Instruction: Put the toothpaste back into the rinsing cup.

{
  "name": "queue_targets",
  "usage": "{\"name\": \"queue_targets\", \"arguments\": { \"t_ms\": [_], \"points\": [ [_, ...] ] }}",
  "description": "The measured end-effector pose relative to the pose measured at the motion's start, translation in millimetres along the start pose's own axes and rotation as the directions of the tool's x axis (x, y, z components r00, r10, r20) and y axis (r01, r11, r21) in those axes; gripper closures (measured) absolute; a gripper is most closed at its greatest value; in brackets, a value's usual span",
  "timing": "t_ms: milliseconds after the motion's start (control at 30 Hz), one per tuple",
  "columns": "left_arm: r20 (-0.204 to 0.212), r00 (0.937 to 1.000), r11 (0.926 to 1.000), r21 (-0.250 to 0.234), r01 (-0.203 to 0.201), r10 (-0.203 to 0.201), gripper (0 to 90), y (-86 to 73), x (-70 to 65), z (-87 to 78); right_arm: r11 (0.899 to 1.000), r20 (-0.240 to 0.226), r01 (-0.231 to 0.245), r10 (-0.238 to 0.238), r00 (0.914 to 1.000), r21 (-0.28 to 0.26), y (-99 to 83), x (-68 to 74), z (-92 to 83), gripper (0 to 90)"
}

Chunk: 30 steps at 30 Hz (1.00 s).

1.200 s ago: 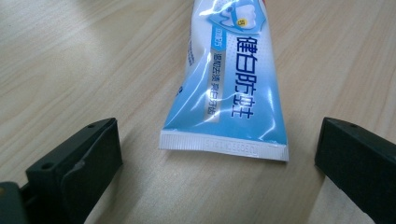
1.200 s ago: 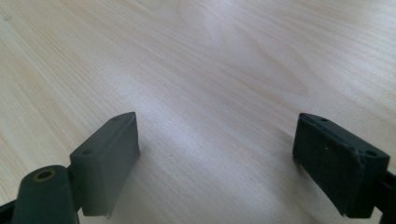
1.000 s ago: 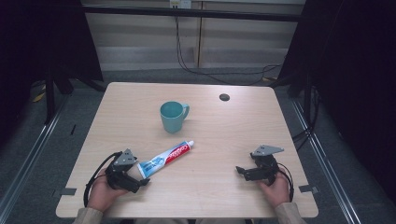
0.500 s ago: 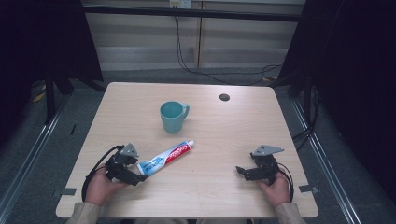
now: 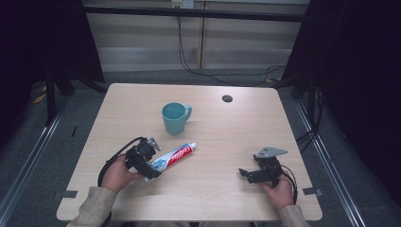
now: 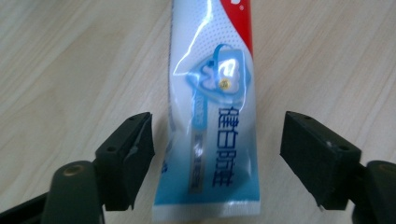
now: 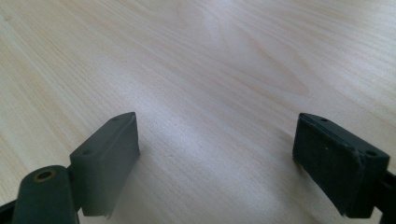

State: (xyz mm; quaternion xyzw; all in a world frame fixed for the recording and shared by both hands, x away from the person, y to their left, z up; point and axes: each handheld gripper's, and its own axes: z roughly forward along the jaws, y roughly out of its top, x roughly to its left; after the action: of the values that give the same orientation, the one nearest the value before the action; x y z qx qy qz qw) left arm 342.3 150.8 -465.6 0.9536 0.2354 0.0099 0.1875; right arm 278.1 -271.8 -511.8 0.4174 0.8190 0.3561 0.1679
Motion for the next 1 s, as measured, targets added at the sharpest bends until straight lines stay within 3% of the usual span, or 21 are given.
{"name": "queue_targets", "arguments": {
  "t_ms": [167,333,433,467,500,567,667,733,767,800,900,1000],
  "points": [
    [-0.01,0.9998,0.9971,0.074,-0.019,0.02,34.8,8.5,-0.4,9.4,1.0,0.0,0.0,0.0,1.0,0.0,0.0,0.0,0.0,13.9],
    [-0.026,0.9996,0.9953,0.096,-0.009,0.012,41.4,11.9,-1.6,10.8,1.0,0.0,0.0,0.0,1.0,0.0,0.0,0.0,0.0,13.9],
    [-0.029,0.9995,0.987,0.16,0.014,-0.009,43.1,20.6,-2.0,12.3,1.0,0.0,0.001,-0.001,1.0,0.0,-0.1,0.0,0.0,13.9],
    [-0.029,0.9995,0.987,0.16,0.014,-0.009,43.7,20.6,-2.0,12.3,1.0,0.0,0.001,-0.001,1.0,0.0,-0.1,0.0,0.0,13.9],
    [-0.029,0.9996,0.9806,0.196,0.012,-0.007,45.2,24.9,-1.4,12.6,1.0,0.0,0.001,-0.001,1.0,0.0,-0.1,0.0,0.0,13.9],
    [-0.035,0.9994,0.9782,0.207,0.015,-0.008,47.4,26.8,-1.4,13.0,1.0,0.0,0.001,-0.001,1.0,0.0,-0.1,0.0,0.0,13.9],
    [-0.036,0.9993,0.9773,0.211,0.019,-0.012,53.7,27.7,-1.9,12.5,1.0,0.0,0.0,0.0,1.0,0.0,-0.1,0.1,0.0,13.9],
    [-0.044,0.9987,0.9802,0.195,0.033,-0.025,60.9,27.4,-3.3,10.1,1.0,0.0,0.0,0.0,1.0,0.0,-0.1,0.1,0.0,13.9],
    [-0.031,0.9982,0.9877,0.146,0.054,-0.05,65.8,23.6,-3.0,6.5,1.0,0.0,0.001,-0.001,1.0,0.0,0.0,0.0,0.0,13.9],
    [-0.031,0.9982,0.9877,0.146,0.054,-0.05,68.1,23.6,-3.0,6.5,1.0,0.0,0.001,-0.001,1.0,0.0,0.0,0.0,0.0,13.9],
    [-0.04,0.9986,0.9937,0.105,0.039,-0.035,71.9,20.8,-4.9,0.1,1.0,0.0,0.0,0.0,1.0,0.0,0.0,0.0,0.0,13.9],
    [-0.065,0.9979,0.993,0.118,0.014,-0.006,73.8,21.1,-8.5,-0.9,1.0,0.0,0.001,-0.001,1.0,0.0,0.0,0.1,0.0,13.9]
  ]
}}
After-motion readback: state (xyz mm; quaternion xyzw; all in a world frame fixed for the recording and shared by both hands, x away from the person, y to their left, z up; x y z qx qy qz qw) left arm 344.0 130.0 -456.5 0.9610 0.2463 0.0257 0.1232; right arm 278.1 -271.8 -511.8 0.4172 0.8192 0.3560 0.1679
